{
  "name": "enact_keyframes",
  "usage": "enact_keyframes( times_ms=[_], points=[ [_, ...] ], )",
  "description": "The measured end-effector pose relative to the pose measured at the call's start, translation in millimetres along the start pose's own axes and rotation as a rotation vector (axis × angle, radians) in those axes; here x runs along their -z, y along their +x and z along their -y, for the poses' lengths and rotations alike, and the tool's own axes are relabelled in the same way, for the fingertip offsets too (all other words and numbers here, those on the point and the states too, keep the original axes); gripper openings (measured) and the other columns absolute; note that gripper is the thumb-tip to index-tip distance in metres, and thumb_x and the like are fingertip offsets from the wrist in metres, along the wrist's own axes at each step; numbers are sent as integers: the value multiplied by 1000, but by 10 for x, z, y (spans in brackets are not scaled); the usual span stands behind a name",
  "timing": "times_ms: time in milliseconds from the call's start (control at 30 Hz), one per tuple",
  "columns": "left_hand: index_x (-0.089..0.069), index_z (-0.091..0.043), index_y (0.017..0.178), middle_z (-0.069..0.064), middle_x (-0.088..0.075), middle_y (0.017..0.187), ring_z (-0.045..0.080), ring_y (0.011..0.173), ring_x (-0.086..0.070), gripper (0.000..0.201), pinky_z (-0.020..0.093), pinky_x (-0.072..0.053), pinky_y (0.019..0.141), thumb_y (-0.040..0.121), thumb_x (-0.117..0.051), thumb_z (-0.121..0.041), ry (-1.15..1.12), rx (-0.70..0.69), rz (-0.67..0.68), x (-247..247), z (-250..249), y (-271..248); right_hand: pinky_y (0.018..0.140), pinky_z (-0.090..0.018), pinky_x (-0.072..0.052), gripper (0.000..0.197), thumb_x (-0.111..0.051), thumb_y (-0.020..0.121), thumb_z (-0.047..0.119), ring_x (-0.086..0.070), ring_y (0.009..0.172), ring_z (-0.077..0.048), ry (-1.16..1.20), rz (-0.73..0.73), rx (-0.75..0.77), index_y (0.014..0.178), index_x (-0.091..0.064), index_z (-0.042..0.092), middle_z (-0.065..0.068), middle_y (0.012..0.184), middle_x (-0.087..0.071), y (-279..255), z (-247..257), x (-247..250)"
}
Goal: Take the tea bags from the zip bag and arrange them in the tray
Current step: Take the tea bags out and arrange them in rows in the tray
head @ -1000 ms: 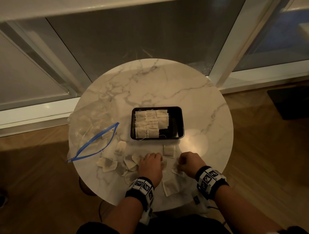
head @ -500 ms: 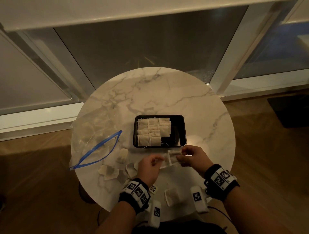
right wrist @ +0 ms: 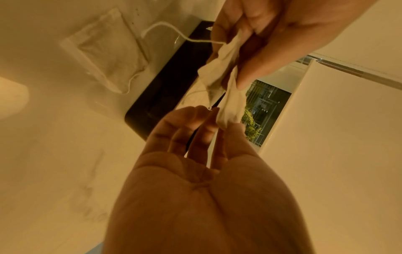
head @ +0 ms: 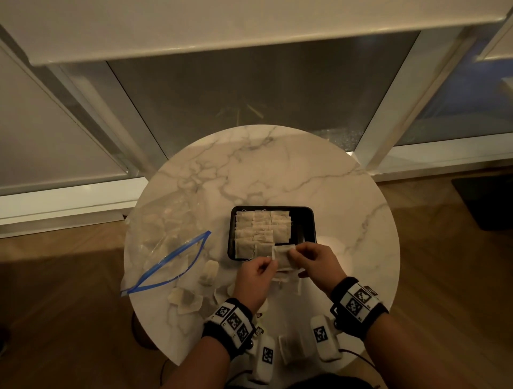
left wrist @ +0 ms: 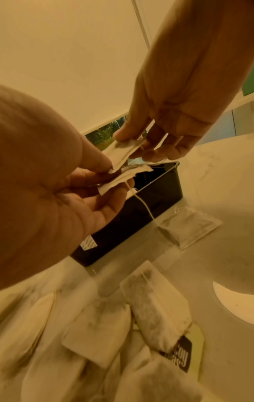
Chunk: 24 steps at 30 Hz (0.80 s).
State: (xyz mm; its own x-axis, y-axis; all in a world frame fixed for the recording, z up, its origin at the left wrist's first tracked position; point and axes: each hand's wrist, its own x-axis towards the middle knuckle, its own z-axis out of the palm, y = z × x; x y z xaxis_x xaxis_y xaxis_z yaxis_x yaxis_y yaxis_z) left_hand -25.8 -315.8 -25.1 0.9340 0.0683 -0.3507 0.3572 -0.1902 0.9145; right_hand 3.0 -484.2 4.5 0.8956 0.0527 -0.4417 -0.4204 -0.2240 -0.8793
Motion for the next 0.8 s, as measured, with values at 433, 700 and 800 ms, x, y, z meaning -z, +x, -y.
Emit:
enact_keyframes(
  times_ms=[433, 700, 800],
  points=[
    [-70, -26, 98, -7, -70, 96, 9, 92, -66, 11, 25, -55, 81, 98, -60, -31, 41, -33, -153, 118, -114, 195, 56, -23, -51, 7, -71, 86, 4, -66, 64, -12, 19, -43, -10, 89, -71, 10, 1, 73, -73, 256, 190, 28],
    [-63, -26, 116, -12, -61, 114, 11, 106, -59, 30, 37, -49, 100, 87, -70, -30, 659, -119, -223, 529, 76, 237, 74, -26, -48, 18, -59, 86, 7, -62, 85, -20, -598, -114, -61, 92, -66, 22, -1, 92, -65, 597, 148, 29],
    [-64, -24, 118, -11, -60, 115, 11, 107, -60, 30, 33, -49, 98, 88, -69, -23, 679, -167, -152, 583, 148, 231, 75, -27, -48, 24, -53, 86, 3, -59, 86, -24, -702, -90, -95, 100, -67, 15, -7, 100, -63, 674, 184, -26]
  ],
)
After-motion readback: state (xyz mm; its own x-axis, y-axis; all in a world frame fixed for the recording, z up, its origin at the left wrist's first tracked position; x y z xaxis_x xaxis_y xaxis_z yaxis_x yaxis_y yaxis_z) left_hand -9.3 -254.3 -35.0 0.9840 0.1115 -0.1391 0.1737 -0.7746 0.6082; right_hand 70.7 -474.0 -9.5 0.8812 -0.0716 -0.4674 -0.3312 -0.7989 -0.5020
